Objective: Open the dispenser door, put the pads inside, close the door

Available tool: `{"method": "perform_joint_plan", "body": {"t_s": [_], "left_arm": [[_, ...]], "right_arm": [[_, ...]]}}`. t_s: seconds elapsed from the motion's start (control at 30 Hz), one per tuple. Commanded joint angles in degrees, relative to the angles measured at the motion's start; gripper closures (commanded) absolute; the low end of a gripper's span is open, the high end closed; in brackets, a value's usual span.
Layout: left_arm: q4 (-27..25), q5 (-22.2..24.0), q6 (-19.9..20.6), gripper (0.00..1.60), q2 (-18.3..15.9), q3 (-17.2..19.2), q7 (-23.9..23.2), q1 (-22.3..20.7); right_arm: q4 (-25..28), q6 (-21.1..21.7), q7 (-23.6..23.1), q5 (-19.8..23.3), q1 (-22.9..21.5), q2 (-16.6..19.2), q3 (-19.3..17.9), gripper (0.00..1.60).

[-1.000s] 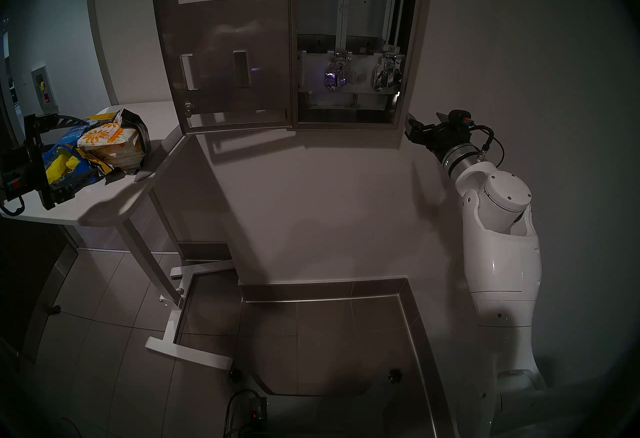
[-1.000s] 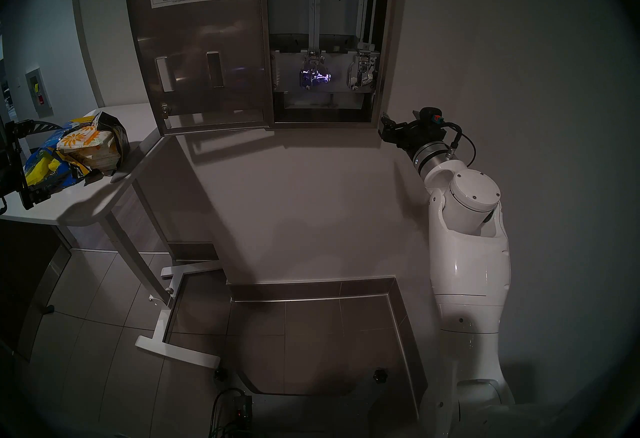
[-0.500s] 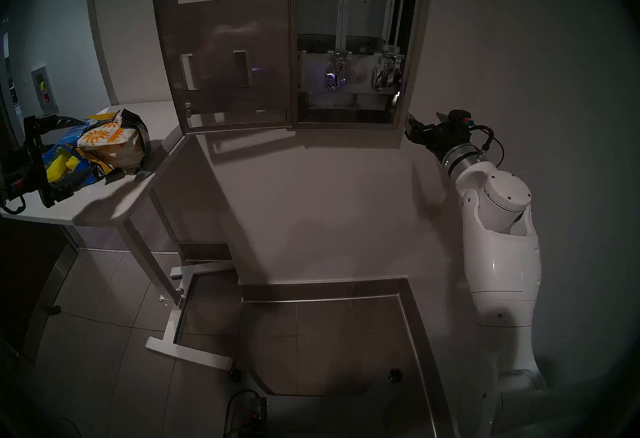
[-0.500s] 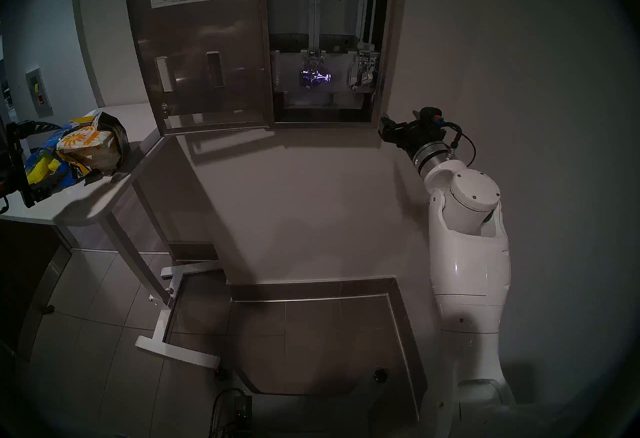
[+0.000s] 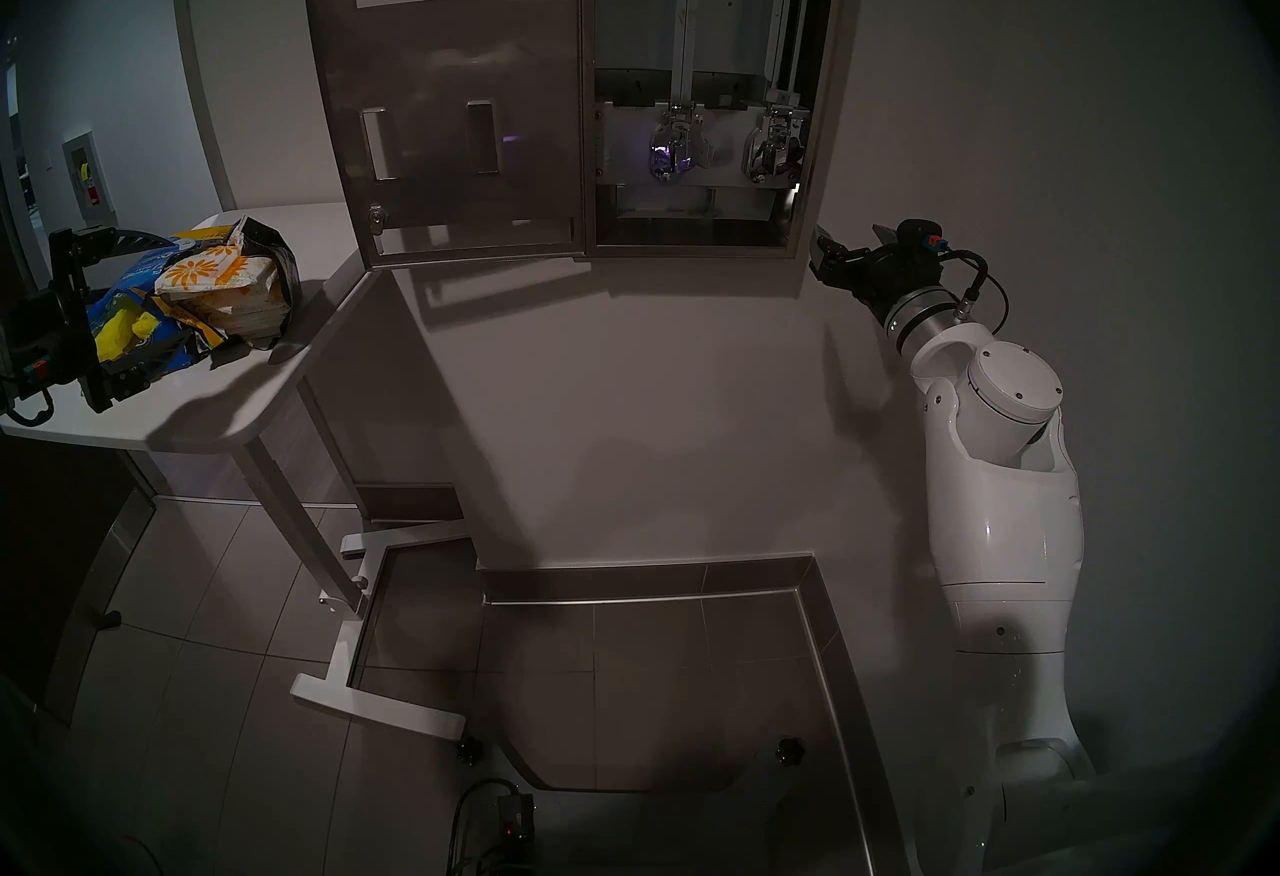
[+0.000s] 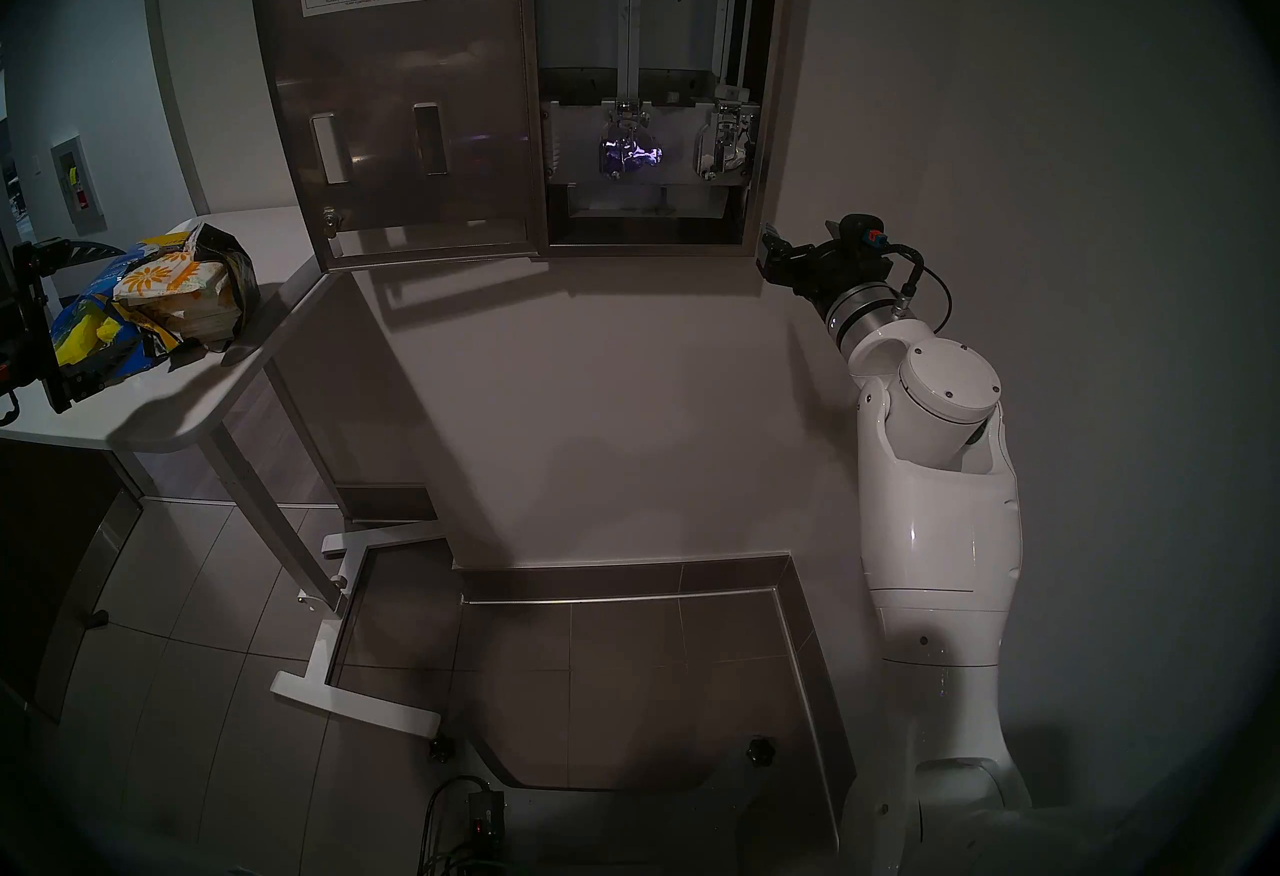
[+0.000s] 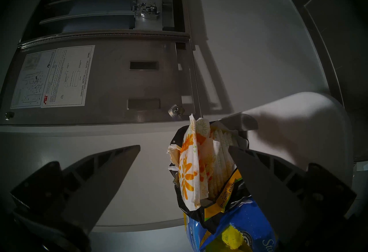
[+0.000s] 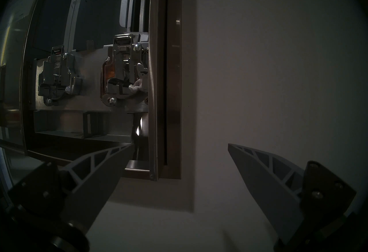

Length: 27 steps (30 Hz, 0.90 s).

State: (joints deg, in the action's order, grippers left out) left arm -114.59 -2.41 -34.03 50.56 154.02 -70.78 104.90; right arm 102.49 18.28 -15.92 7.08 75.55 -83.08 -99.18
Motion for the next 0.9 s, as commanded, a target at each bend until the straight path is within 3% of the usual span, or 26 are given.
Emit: {"method": "perform_joint_plan", "body": {"t_s": [0.0, 0.87], "left_arm": [[-0.45, 0.46, 0.34, 0.0, -0.54, 0.58, 0.33, -0.63], [-0.16, -0.98, -0.88, 0.0, 0.18, -0.92, 0.96, -0.78]], "right_arm": [[1.92, -0.5, 0.13, -0.12, -1.57, 0.24, 0.03, 0.0], [1.92, -0.52, 0.42, 0.21, -1.53, 0.53, 0.23, 0.0]]}}
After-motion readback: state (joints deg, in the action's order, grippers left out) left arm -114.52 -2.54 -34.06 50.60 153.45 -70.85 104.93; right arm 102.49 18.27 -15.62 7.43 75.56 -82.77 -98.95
